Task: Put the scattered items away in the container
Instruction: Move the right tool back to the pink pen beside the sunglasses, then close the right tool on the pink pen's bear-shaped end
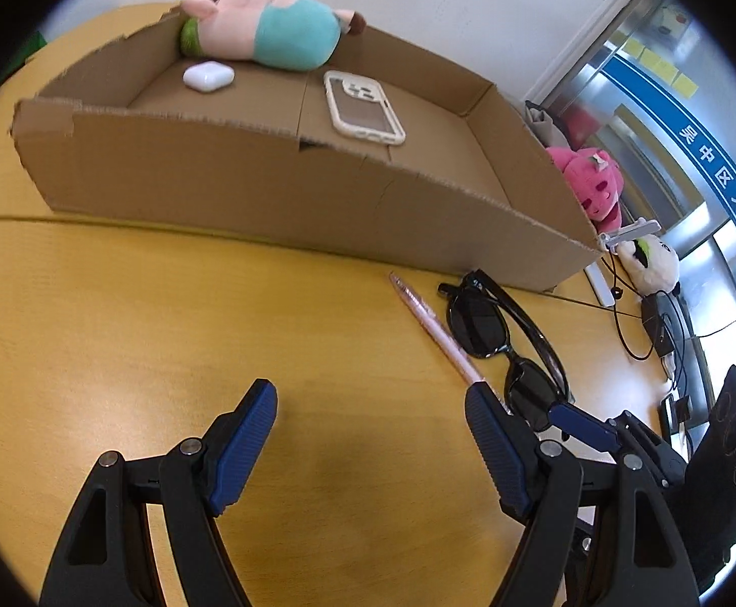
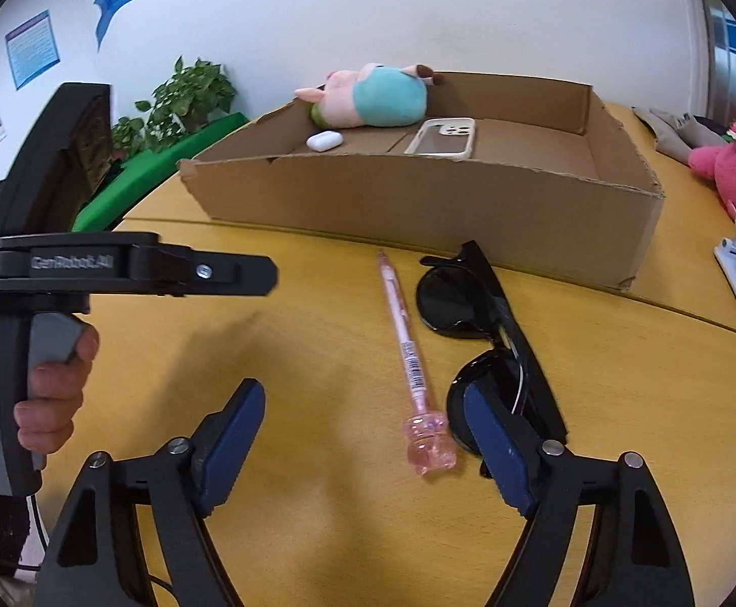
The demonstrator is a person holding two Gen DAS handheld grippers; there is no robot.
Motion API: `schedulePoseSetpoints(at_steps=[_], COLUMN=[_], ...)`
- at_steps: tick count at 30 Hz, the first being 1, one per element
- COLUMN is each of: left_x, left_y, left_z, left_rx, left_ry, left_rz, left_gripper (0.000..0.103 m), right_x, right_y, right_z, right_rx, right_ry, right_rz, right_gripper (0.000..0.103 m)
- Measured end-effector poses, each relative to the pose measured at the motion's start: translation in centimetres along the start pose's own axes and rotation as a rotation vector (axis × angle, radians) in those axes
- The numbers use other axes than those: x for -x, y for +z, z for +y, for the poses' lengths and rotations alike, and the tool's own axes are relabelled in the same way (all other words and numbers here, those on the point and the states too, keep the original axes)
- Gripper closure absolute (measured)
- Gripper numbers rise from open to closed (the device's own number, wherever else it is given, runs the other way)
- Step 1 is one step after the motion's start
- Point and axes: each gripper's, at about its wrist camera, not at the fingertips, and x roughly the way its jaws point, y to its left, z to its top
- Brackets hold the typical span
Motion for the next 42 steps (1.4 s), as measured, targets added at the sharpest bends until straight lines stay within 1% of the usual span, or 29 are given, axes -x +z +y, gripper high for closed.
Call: schedulePoseSetpoints(at_steps=[1, 3, 5, 7, 10, 11, 13, 15, 19, 20, 22, 24, 25, 26, 28, 30, 32, 36, 38, 42], left_x=[-0.1, 0.0, 0.0, -0.2, -0.6, -0.7, -0.8, -0.9, -1.6, -1.7, -1.8, -1.9, -1.9, -1.9, -1.9, -2.0, -2.0, -2.0, -2.0, -2.0], left_y=[-0.1, -0.3, -0.5, -0.6, -0.9, -1.0, -1.2, -1.2, -1.4, -1.4, -1.4, -1.3, -1.3, -1.3, -1.3, -1.3, -1.3, -1.4, -1.4, -1.4], left_z=[0.1, 0.2, 0.3, 0.3, 0.3, 0.3, 0.3, 0.3, 0.1, -0.2, -0.4, -0.4, -0.4, -0.4, -0.4, -0.7, -0.8, -0.7, -0.7, -0.9], left_rx=[0.006, 0.007, 0.010, 0.007, 0.000, 0.000, 0.001, 0.002, 0.010, 0.006, 0.000, -0.001, 0.000, 0.002, 0.001, -0.005, -0.010, -0.009, -0.007, -0.002], left_ry=[-0.005, -0.004, -0.005, -0.006, -0.005, -0.006, -0.012, -0.019, -0.040, -0.043, -0.050, -0.051, -0.051, -0.051, -0.045, -0.040, -0.034, -0.041, -0.041, -0.033], left_rz=[0.004, 0.000, -0.001, 0.001, 0.008, 0.011, 0.013, 0.013, 0.023, 0.026, 0.029, 0.025, 0.024, 0.022, 0.016, 0.013, 0.011, 0.010, 0.011, 0.017], left_gripper=[0.026, 0.026, 0.026, 0.026, 0.026, 0.026, 0.026, 0.026, 0.028, 0.028, 0.028, 0.028, 0.028, 0.028, 0.028, 0.028, 0.028, 0.028, 0.028, 0.028], right_x=[0.1, 0.4, 0.1, -0.6, -1.7, -2.0, -2.4, -2.3, -2.0, -1.9, -1.1, 0.1, 0.6, 1.0, 1.2, 0.5, -0.3, -0.6, -1.3, -1.0], right_y=[0.0, 0.0, 0.0, -0.1, -0.5, -0.7, -0.9, -1.0, -1.1, -1.1, -1.1, -1.0, -0.8, -0.6, -0.3, -0.1, -0.2, -0.7, -1.0, -1.2], right_z=[0.2, 0.7, 1.1, 1.4, 1.2, 1.1, 0.9, 0.7, 0.6, 0.6, 0.6, 0.5, 0.3, 0.1, -0.8, -1.4, -1.6, -1.1, -1.0, -1.0], right_rx=[0.007, 0.023, 0.038, 0.041, 0.011, 0.002, -0.013, -0.026, -0.065, -0.072, -0.058, -0.026, -0.013, -0.003, 0.004, 0.010, 0.015, 0.026, 0.025, -0.011], right_ry=[-0.001, 0.012, 0.039, 0.037, 0.049, 0.039, 0.034, 0.036, 0.020, 0.013, -0.010, -0.036, -0.050, -0.061, -0.067, -0.063, -0.050, -0.010, -0.030, -0.035], right_rz=[-0.005, -0.020, -0.007, 0.018, 0.047, 0.056, 0.077, 0.080, 0.088, 0.086, 0.053, 0.003, -0.017, -0.031, -0.025, 0.005, 0.036, 0.043, 0.074, 0.077], right_gripper=[0.024, 0.025, 0.025, 0.027, 0.036, 0.043, 0.049, 0.052, 0.066, 0.068, 0.068, 0.057, 0.041, 0.032, 0.031, 0.032, 0.048, 0.049, 0.049, 0.050])
